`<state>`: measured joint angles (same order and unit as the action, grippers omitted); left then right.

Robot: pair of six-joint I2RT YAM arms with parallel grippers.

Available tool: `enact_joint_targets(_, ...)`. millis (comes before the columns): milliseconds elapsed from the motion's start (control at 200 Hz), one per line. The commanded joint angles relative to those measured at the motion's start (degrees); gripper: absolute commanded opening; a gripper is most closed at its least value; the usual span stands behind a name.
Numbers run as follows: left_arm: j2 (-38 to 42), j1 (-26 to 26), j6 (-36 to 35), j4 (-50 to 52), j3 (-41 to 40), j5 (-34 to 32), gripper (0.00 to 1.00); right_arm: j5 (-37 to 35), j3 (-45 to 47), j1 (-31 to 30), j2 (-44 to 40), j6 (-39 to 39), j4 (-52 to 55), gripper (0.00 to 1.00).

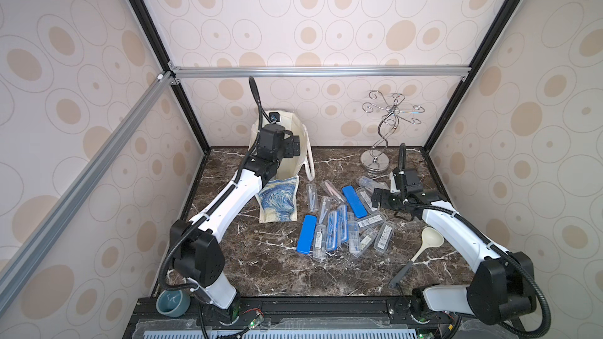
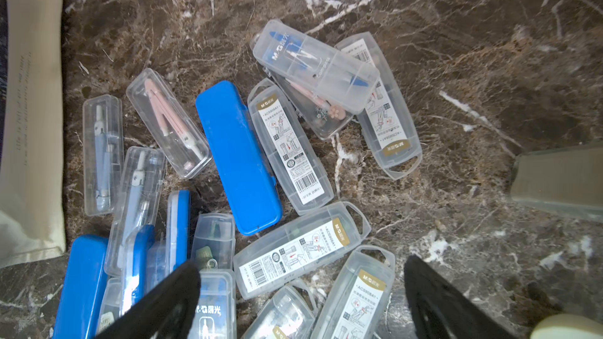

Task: Put the compass set into the canvas bag
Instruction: Pick up the compass set at the center of the board.

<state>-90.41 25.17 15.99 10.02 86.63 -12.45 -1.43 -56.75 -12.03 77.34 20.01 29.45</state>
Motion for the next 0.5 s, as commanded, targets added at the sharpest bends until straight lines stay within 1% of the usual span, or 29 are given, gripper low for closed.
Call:
enact_joint_targets(0,5.55,2.74,-4.37,-5.83,-3.17,2.24,1.0,-0.33,-2.21,0.24,1.76,-0.63,2.51,0.98)
enact_joint_targets(150,11.84,7.25,-6.82,-11.58,-7.92,8.33,1.0,-3.11,-3.63,0.24,4.49,-0.12,4.09,0.98)
enact_joint_targets(280,13.3,12.52,-6.07,-13.28,-10.52,12.58,1.0,-3.52,-5.03,0.25,6.9,-1.05,4.95,0.97)
enact_joint_targets(415,11.61,17.97,-3.07,-14.83,-14.02,13.47,1.0,-2.33,-5.89,0.25,9.34,-1.49,6.24,0.95)
enact_joint_targets(495,9.78,21.06,-1.18,-15.94,-16.0,12.28,1.0,-1.44,-5.59,0.25,10.41,-1.91,6.83,0.92)
